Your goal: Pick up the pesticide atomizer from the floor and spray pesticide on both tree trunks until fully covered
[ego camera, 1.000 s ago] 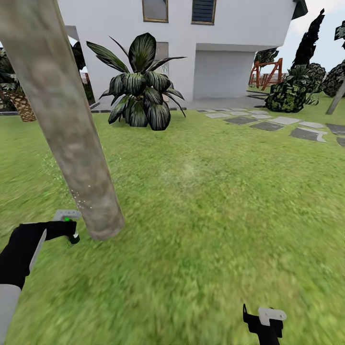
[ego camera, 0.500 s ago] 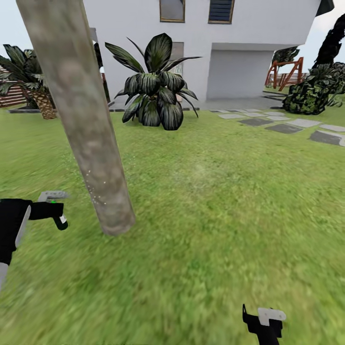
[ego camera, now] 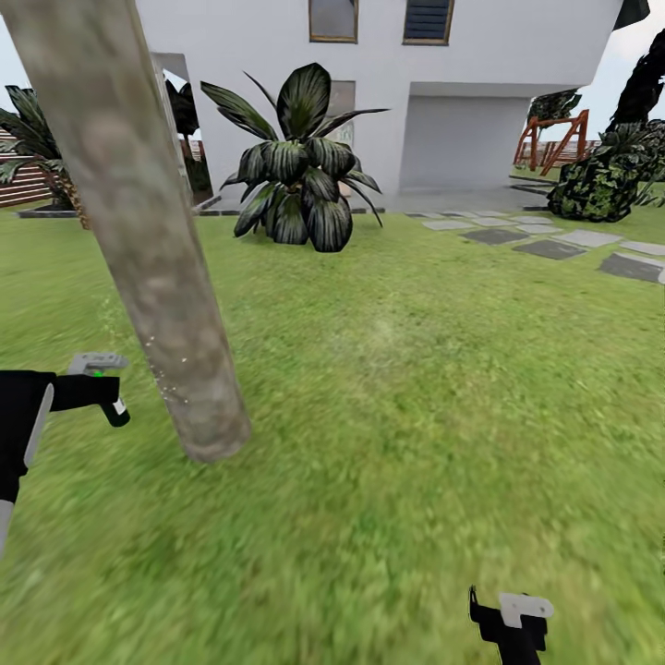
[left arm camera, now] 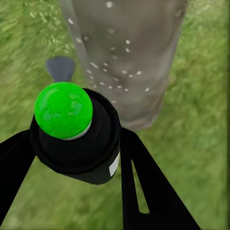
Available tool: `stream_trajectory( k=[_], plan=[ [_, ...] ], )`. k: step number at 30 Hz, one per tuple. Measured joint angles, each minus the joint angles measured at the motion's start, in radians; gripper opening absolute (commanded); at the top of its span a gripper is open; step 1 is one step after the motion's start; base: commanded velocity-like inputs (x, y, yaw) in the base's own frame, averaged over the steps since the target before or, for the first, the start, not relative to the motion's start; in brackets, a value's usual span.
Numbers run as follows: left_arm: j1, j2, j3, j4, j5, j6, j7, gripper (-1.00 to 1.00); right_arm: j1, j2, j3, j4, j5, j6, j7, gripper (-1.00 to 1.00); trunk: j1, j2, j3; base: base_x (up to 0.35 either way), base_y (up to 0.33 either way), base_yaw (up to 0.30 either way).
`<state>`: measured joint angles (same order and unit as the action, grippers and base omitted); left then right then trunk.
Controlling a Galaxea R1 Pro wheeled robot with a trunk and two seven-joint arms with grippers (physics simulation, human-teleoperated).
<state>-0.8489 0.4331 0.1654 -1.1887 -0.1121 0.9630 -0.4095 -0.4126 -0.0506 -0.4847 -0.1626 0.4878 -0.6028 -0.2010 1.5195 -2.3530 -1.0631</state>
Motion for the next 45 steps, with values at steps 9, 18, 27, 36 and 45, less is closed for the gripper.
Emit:
stream_trajectory(
  k=[9, 18, 27, 36, 45],
  plan=[
    [0.006, -0.001, -0.002, 0.000, 0.001, 0.000, 0.000, -1.00, 0.000, 0.000, 0.000, 0.000, 0.000, 0.000, -0.002, 1.00, 0.000, 0.000, 0.000, 0.004, -0.272, 0.213],
    [0.006, -0.001, -0.004, 0.000, -0.004, -0.001, 0.002, -1.00, 0.000, 0.001, 0.000, 0.000, 0.000, 0.000, 0.000, 1.00, 0.000, 0.000, 0.000, 0.109, -0.271, 0.065],
    [0.007, -0.001, 0.006, -0.001, 0.000, -0.001, 0.002, -1.00, 0.000, 0.001, 0.000, 0.000, 0.000, 0.000, 0.000, 1.00, 0.000, 0.000, 0.000, 0.044, -0.270, 0.075],
    [0.007, -0.024, -0.004, -0.002, 0.009, 0.000, 0.001, -1.00, 0.000, 0.002, 0.000, 0.000, 0.000, 0.000, 0.000, 1.00, 0.000, 0.000, 0.000, 0.000, -0.272, 0.204],
    [0.005, -0.061, -0.038, -0.002, 0.003, 0.000, -0.001, -1.00, 0.000, 0.002, 0.000, 0.000, 0.001, 0.000, 0.000, 1.00, 0.000, 0.000, 0.000, 0.119, -0.221, 0.003]
  ],
)
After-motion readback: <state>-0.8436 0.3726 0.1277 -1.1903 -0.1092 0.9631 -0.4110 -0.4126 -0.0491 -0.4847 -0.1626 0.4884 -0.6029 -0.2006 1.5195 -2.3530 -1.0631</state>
